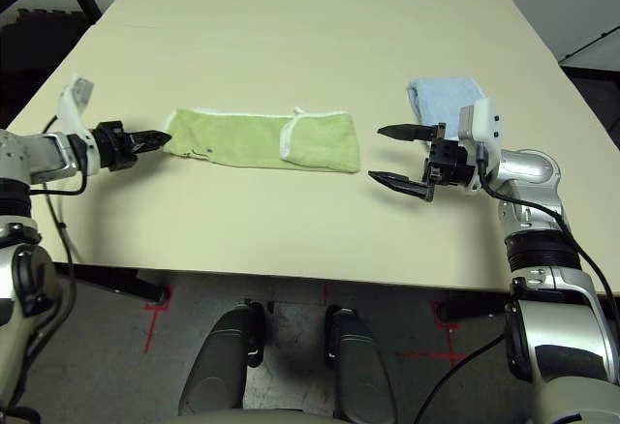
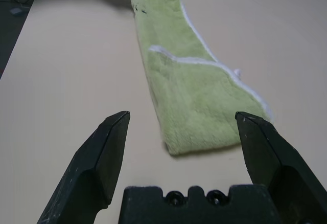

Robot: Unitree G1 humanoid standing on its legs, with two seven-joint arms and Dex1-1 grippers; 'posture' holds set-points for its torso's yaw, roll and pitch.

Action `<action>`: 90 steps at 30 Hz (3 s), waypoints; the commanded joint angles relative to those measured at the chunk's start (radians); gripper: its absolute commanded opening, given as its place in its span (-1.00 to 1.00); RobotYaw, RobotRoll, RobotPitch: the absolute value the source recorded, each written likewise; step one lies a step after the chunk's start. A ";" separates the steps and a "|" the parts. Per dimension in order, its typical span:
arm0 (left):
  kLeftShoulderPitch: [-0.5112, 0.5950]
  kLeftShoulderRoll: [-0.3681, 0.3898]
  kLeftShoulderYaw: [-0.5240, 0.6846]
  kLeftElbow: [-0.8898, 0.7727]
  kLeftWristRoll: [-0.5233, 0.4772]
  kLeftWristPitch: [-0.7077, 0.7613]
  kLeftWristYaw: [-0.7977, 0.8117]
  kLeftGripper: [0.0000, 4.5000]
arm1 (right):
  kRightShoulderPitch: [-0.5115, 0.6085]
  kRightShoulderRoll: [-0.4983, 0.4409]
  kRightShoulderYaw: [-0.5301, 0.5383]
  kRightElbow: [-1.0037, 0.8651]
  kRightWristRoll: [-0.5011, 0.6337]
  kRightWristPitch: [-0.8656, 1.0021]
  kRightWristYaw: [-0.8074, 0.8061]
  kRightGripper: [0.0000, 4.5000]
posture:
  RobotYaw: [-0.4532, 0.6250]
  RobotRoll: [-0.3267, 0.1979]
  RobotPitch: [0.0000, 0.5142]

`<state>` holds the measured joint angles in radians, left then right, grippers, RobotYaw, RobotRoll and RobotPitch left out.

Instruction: Fold the towel and set it aside.

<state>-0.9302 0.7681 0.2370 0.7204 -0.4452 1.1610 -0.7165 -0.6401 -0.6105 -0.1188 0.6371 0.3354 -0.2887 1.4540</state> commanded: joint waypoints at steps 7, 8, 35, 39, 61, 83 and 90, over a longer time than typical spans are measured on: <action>-0.037 0.054 -0.136 0.023 0.098 -0.120 -0.116 -0.98 | -0.008 0.001 0.015 0.024 -0.009 -0.012 0.005 1.00 | 0.11 0.25 -0.44; -0.050 0.059 -0.151 0.011 0.103 -0.127 -0.138 -0.98 | -0.010 0.001 0.015 0.027 -0.009 -0.013 0.006 1.00 | 0.11 0.25 -0.44; -0.332 -0.277 -0.289 -0.324 -0.025 -0.007 -0.257 -0.98 | -0.049 -0.006 0.004 0.122 -0.027 -0.041 -0.028 1.00 | 0.13 0.25 -0.47; -0.344 -0.357 -0.346 -0.243 0.012 -0.072 -0.262 -0.98 | -0.052 -0.001 0.005 0.124 -0.028 -0.047 -0.039 1.00 | 0.12 0.25 -0.46; -0.298 -0.495 -0.461 -0.181 0.067 -0.138 -0.293 -0.98 | -0.050 -0.002 0.007 0.092 -0.023 -0.040 -0.059 1.00 | 0.06 0.25 -0.45; -0.077 -0.203 -0.309 -0.225 0.099 -0.792 -0.646 0.99 | -0.115 0.038 0.002 0.035 0.043 0.143 -0.060 1.00 | 0.09 0.25 -0.40; -0.059 -0.224 -0.337 0.083 0.214 -1.219 -0.764 0.99 | -0.123 0.067 0.041 0.052 -0.002 0.136 -0.047 1.00 | 0.04 0.25 -0.37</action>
<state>-0.9734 0.5599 -0.0975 0.7470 -0.2539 0.0072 -1.4620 -0.7619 -0.5417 -0.0933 0.6808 0.3542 -0.1356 1.3947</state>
